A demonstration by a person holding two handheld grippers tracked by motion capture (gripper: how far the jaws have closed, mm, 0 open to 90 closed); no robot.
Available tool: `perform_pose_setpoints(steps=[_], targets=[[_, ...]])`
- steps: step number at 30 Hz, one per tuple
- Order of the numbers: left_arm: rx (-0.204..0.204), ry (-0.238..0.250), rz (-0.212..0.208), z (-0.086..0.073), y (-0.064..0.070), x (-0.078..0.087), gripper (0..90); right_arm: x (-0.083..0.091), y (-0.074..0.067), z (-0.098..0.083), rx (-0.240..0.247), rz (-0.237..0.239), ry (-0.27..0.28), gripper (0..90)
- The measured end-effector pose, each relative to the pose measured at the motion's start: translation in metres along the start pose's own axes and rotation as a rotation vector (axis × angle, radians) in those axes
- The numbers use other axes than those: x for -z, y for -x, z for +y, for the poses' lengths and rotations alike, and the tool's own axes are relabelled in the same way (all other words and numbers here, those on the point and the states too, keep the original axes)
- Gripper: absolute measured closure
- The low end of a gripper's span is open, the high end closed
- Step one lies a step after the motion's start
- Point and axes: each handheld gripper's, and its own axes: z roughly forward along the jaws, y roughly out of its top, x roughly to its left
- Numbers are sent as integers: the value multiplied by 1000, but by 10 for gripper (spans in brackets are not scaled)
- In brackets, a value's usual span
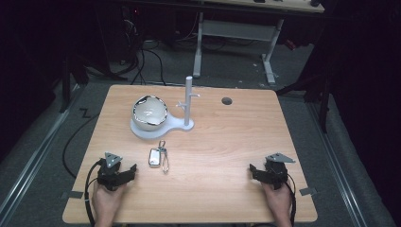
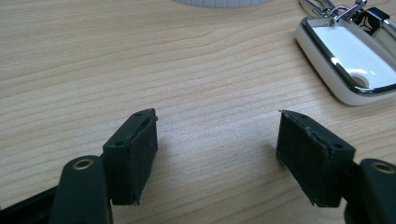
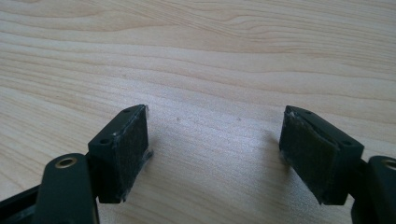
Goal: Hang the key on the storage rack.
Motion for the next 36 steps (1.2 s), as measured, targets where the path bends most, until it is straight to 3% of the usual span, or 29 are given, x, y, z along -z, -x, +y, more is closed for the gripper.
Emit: perform_pose_setpoints(steps=[36], targets=[[-6,0,-12,1,6,-1,299,0,1,0,0,0,1,239]])
